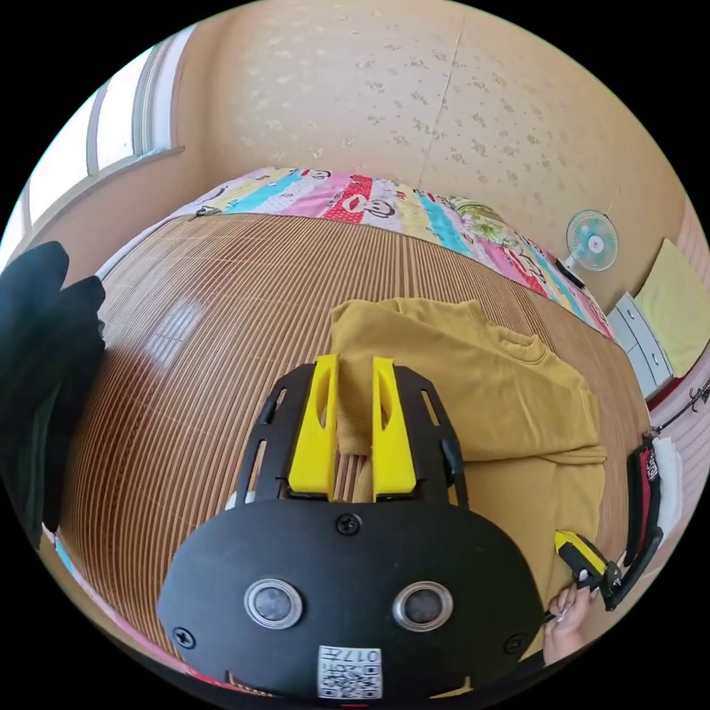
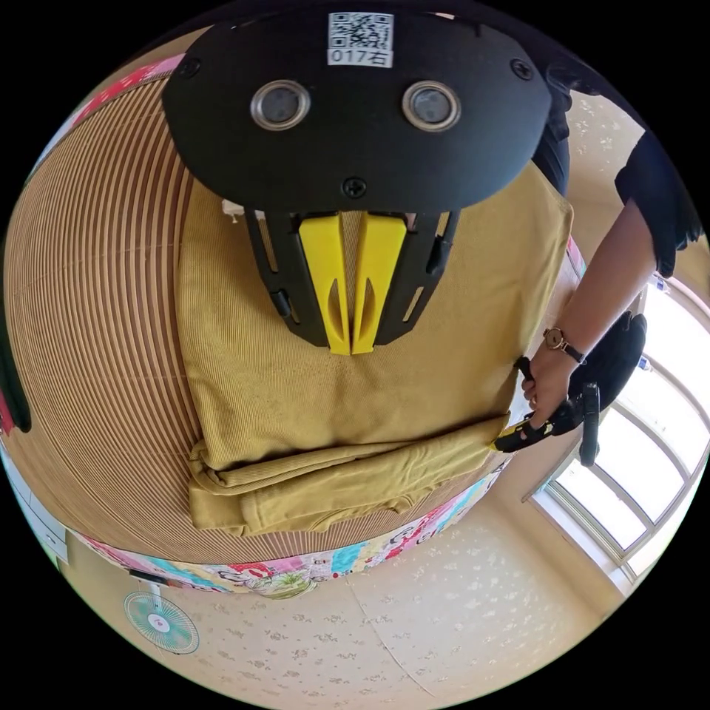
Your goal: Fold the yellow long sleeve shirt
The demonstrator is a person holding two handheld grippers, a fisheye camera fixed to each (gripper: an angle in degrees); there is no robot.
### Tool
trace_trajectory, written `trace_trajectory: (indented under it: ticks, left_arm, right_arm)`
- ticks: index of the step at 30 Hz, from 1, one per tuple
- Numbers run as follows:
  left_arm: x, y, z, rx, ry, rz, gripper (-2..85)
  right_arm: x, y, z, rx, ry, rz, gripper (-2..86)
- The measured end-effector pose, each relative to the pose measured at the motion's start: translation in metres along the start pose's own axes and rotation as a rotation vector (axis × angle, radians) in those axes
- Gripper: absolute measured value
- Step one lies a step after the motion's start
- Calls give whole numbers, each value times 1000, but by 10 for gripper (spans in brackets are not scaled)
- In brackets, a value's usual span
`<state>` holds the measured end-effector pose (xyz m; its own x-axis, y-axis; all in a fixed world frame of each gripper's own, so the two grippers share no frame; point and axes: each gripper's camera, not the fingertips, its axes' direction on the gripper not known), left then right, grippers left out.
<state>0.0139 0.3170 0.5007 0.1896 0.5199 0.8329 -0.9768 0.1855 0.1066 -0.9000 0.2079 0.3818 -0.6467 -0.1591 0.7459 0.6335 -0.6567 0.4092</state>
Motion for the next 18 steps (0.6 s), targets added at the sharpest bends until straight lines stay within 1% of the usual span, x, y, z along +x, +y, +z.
trace_trajectory:
  ticks: [4, 5, 6, 8, 11, 15, 17, 18]
  left_arm:
    - [-28, 41, -59, 103, 241, 50, 99]
    - [-35, 59, -80, 101, 313, 78, 101]
    - [-39, 69, -90, 91, 347, 90, 101]
    - [-57, 115, -124, 13, 444, 110, 106]
    - [-90, 175, -164, -52, 465, 51, 110]
    - [-135, 217, -210, -72, 440, -8, 111]
    - [-164, 226, -233, -94, 418, 3, 112]
    - [-170, 227, -238, -105, 420, 5, 112]
  right_arm:
    - [1, -24, -17, -6, -15, 10, 4]
    - [1, -27, -20, -7, -16, 11, 4]
    - [0, -34, -25, -9, -16, 11, 4]
    - [-1, -46, -34, -12, -20, 15, 4]
    - [3, -65, -50, -18, -51, 31, 4]
    - [6, -98, -78, -69, -102, 60, 6]
    - [0, -106, -104, -89, -125, 30, 7]
    - [-10, -103, -135, -40, -169, -53, 9]
